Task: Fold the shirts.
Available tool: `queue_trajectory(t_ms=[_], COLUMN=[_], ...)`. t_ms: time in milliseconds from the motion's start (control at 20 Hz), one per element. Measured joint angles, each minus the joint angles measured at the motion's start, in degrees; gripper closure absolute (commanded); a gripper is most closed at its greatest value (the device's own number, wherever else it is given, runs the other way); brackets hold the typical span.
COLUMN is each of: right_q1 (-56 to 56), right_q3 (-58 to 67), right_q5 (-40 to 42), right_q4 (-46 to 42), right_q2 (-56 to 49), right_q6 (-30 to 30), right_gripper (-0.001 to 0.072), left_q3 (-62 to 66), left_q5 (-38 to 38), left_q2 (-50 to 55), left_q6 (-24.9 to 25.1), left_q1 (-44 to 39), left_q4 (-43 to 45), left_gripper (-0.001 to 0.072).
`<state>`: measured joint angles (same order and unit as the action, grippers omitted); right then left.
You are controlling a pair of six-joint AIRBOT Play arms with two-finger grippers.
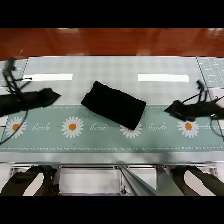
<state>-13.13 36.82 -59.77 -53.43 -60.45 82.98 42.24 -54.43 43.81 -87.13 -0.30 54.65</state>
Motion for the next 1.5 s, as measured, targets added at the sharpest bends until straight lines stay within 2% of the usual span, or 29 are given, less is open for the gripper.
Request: queue_trajectory(t_ms=[250, 450, 500, 600, 650, 750, 900, 1150, 1300, 1500], right_q1=[7.67, 14.8, 16.37, 19.32, 20.46, 22.51, 24.13, 24.04, 21.2, 13.44], right_q3=[-3.3, 1.4, 2.84, 5.92, 7.5, 11.98, 21.73, 45.97, 59.6, 72.78], right_q5=[6.71, 7.45, 7.28, 7.65, 7.5, 5.51, 2.4, -3.52, -9.53, -19.58], right_q4=[18.18, 27.1, 27.91, 28.41, 28.63, 29.35, 27.63, 13.6, 5.55, 0.7], right_q2=[-11.89, -21.07, -22.69, -25.42, -26.27, -27.34, -28.06, -28.46, -28.5, -28.37], right_q6=[-8.09, -11.93, -12.37, -12.63, -12.57, -13.33, -12.74, -3.17, 1.86, 5.42], right_gripper=[0.0296, 0.0301, 0.0332, 0.0629, 0.0688, 0.0688, 0.0689, 0.0689, 0.0689, 0.0689], left_q3=[-4.2, -4.98, -5.09, -5.16, -5.2, -5.25, -5.25, -5.25, -5.25, -5.25], left_q5=[4.02, 5.18, 5.2, 5.62, 5.62, 5.88, 6.01, 6.01, 6.01, 5.99], left_q2=[1.6, 2.56, 2.71, 2.82, 2.84, 2.89, 2.95, 2.95, 2.95, 2.95], left_q6=[-1.64, -1.88, -2.05, -2.08, -2.1, -2.23, -2.21, -2.19, -2.19, -2.16], left_q1=[-5.33, -6.45, -6.56, -6.73, -6.75, -6.82, -6.84, -6.84, -6.84, -6.84], left_q4=[-1.27, -2.01, -2.01, -2.16, -2.16, -2.21, -2.25, -2.25, -2.25, -2.25], left_gripper=[0.0687, 0.0686, 0.0687, 0.0687, 0.0687, 0.0687, 0.0687, 0.0686, 0.0687, 0.0687])
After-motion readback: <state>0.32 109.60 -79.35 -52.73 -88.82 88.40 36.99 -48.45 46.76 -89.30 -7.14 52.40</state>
